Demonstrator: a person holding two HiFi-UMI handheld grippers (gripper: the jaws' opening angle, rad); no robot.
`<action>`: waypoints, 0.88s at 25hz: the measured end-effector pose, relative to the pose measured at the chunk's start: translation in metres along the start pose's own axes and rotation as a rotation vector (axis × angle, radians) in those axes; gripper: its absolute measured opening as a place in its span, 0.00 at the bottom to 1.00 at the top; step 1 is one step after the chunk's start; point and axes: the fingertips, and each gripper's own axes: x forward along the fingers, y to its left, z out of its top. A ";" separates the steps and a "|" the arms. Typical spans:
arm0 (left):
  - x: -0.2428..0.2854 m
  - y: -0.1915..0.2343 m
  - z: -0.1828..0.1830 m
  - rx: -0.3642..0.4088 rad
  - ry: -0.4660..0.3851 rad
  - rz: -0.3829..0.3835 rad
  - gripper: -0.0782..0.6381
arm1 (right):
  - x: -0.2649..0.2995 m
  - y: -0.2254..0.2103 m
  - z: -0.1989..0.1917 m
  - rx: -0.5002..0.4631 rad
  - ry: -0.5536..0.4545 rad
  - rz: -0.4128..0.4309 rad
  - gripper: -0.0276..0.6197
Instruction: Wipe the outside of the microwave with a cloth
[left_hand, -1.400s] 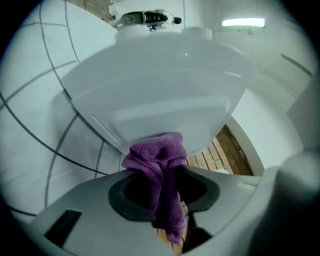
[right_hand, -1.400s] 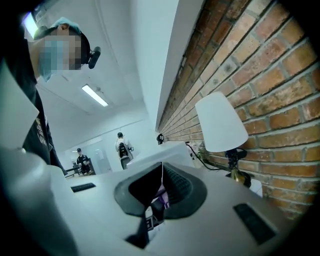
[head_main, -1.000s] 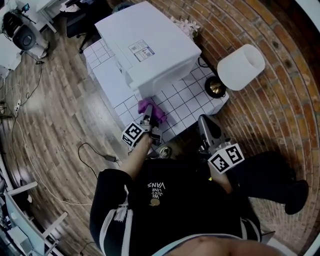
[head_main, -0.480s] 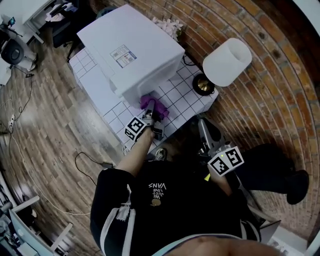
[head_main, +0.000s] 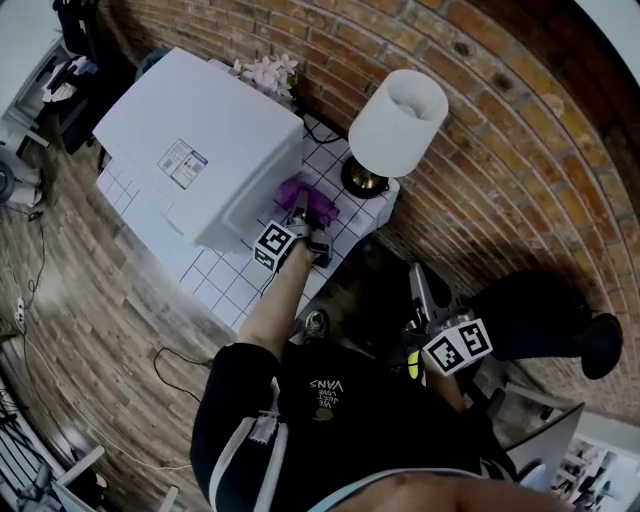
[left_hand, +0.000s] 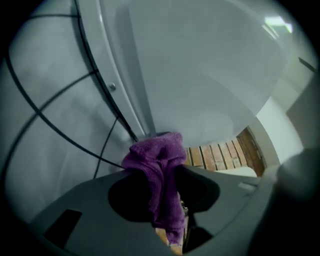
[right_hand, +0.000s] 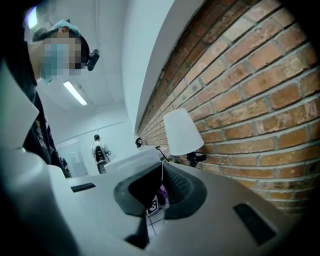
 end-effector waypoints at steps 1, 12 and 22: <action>0.008 0.000 -0.004 -0.004 0.005 -0.001 0.30 | -0.004 -0.005 -0.001 0.005 0.002 -0.018 0.05; 0.060 -0.015 -0.031 0.019 0.081 -0.021 0.30 | -0.015 -0.022 -0.001 0.014 0.007 -0.078 0.05; 0.005 -0.042 -0.031 0.182 0.223 -0.091 0.30 | 0.016 0.013 -0.002 0.011 -0.002 0.033 0.05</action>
